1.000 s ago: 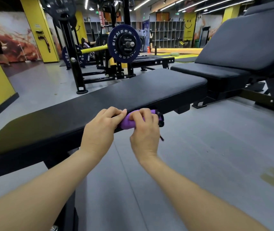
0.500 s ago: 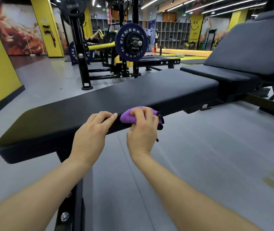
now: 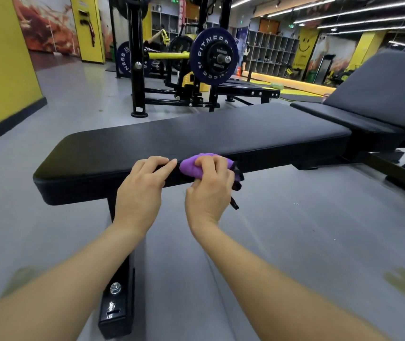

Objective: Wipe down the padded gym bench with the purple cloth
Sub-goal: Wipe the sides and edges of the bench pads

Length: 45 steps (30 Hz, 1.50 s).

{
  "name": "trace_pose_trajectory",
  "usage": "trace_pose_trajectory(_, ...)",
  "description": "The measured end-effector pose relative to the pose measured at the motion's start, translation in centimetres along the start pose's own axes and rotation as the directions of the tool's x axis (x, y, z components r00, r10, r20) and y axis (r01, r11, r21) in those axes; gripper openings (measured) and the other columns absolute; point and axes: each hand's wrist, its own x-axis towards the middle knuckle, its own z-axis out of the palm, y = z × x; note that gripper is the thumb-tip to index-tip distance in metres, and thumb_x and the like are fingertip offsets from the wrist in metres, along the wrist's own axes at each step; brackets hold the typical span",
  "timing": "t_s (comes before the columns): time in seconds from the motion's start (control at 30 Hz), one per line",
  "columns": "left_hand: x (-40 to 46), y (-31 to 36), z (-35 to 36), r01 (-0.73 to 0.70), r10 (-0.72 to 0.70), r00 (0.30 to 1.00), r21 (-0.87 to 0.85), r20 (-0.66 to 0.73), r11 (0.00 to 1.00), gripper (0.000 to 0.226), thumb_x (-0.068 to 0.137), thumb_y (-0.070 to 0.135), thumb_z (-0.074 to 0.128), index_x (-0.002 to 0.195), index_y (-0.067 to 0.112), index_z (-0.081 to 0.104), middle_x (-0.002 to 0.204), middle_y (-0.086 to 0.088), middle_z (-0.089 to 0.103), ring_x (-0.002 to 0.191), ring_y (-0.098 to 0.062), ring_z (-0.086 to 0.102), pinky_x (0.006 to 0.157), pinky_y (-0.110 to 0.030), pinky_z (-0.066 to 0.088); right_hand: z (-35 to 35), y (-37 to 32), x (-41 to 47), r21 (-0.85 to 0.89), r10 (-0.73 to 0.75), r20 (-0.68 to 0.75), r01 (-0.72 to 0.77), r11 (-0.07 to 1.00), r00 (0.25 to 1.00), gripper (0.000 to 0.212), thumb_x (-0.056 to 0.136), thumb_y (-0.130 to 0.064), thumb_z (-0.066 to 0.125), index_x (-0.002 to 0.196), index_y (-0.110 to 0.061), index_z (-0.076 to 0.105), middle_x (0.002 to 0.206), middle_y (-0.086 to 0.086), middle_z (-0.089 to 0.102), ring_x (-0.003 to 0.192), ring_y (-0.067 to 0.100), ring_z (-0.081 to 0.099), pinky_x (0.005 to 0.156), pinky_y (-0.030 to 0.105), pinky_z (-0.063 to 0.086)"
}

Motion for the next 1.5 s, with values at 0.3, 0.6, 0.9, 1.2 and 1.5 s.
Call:
trace_pose_trajectory(0.3,-0.2,-1.9,-0.6,-0.092,0.091,0.996,0.036,0.024,0.995,0.067,0.065,-0.015,0.069,0.121,0.02,0.062,0.112,0.007,0.062,0.101,-0.012,0.048,0.05,-0.021,0.042,-3.2,3.8,4.9,0.053,0.321,-0.178,-0.317,0.947,0.93,0.035,0.08,0.004,0.048,0.103,-0.019,0.06,0.116,-0.002,0.052,0.1,0.026,0.051,0.059,0.028,0.028)
trace_pose_trajectory(0.6,-1.1,-3.4,-1.9,-0.086,0.084,0.996,0.079,0.03,0.993,0.063,0.067,-0.011,0.069,0.123,0.018,0.062,0.114,0.004,0.063,0.1,-0.018,0.053,0.052,-0.026,0.047,0.6,-1.1,-1.0,0.051,-0.068,0.008,0.068,0.996,0.998,0.028,0.069,0.001,0.067,0.09,-0.017,0.066,0.1,0.0,0.063,0.079,0.029,0.055,0.058,0.025,0.036)
trace_pose_trajectory(0.9,-2.0,-5.9,-3.3,-0.079,0.074,0.997,0.147,0.037,0.986,0.062,0.069,-0.013,0.07,0.123,0.018,0.061,0.112,0.002,0.062,0.1,-0.022,0.058,0.052,-0.021,0.039,-0.5,0.7,1.3,0.065,0.213,-0.098,-0.207,0.976,0.972,0.029,0.08,-0.006,0.058,0.105,-0.02,0.062,0.113,0.001,0.053,0.098,0.026,0.055,0.06,0.029,0.033)
trace_pose_trajectory(1.2,-2.4,-7.0,-3.0,-0.063,0.064,0.998,0.123,-0.006,0.99,0.056,0.075,-0.007,0.068,0.125,0.019,0.061,0.114,0.001,0.061,0.1,-0.022,0.053,0.055,-0.027,0.048,0.9,-1.3,-2.0,-0.067,-0.188,0.04,0.19,0.98,0.981,0.029,0.069,-0.009,0.073,0.095,-0.021,0.067,0.099,0.003,0.059,0.088,0.025,0.052,0.059,0.033,0.047)
trace_pose_trajectory(1.5,-2.7,-7.4,-2.7,-0.109,0.111,0.993,0.085,-0.025,0.99,0.06,0.072,-0.009,0.07,0.126,0.015,0.06,0.115,-0.002,0.062,0.102,-0.025,0.056,0.063,-0.031,0.054,0.1,-0.4,-1.9,-0.003,0.08,0.084,-0.08,0.997,0.993,0.027,0.082,-0.005,0.056,0.106,-0.019,0.059,0.109,0.006,0.046,0.097,0.028,0.043,0.061,0.03,0.031)
